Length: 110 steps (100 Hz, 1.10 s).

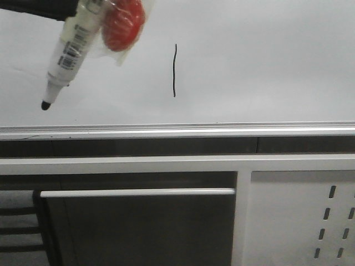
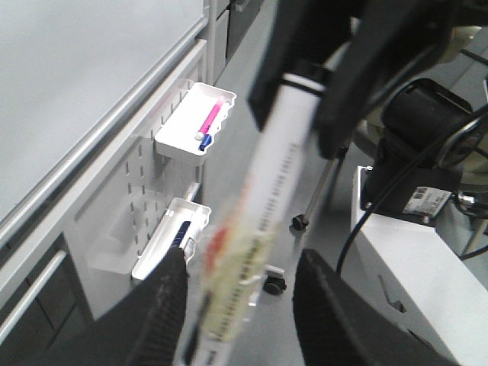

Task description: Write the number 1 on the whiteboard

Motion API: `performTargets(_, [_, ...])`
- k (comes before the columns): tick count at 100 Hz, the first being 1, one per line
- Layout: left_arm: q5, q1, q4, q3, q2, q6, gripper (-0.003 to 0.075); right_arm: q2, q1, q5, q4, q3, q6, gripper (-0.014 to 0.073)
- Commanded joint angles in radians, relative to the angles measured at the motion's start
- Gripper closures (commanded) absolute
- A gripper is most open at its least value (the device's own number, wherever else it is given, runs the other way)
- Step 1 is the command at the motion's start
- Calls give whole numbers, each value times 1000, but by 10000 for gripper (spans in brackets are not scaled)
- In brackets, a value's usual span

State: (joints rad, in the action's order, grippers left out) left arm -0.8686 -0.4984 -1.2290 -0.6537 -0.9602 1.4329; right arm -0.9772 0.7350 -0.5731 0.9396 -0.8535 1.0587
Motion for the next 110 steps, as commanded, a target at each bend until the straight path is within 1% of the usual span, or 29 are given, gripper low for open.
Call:
performTargets(1, [6, -10, -55, -32, 4, 1, 416, 7, -3, 18, 31, -41, 6, 638])
performTargets(37, [-6, -10, -60, -32, -18, 1, 417, 7, -3, -2, 56, -43, 6, 638])
performTargets(52, [-6, -10, -67, -32, -26, 24, 422, 7, -3, -9, 67, -43, 6, 638])
performTargets(69, [-8, -10, -78, -32, -26, 26, 462, 7, -3, -9, 72, -43, 6, 638])
performTargets(88, [-9, -10, -78, -32, -26, 26, 566, 7, -1, -14, 81, -43, 6, 638])
performTargets(110, [-11, -10, -78, -32, -26, 26, 569, 7, -1, -25, 84, -43, 6, 638])
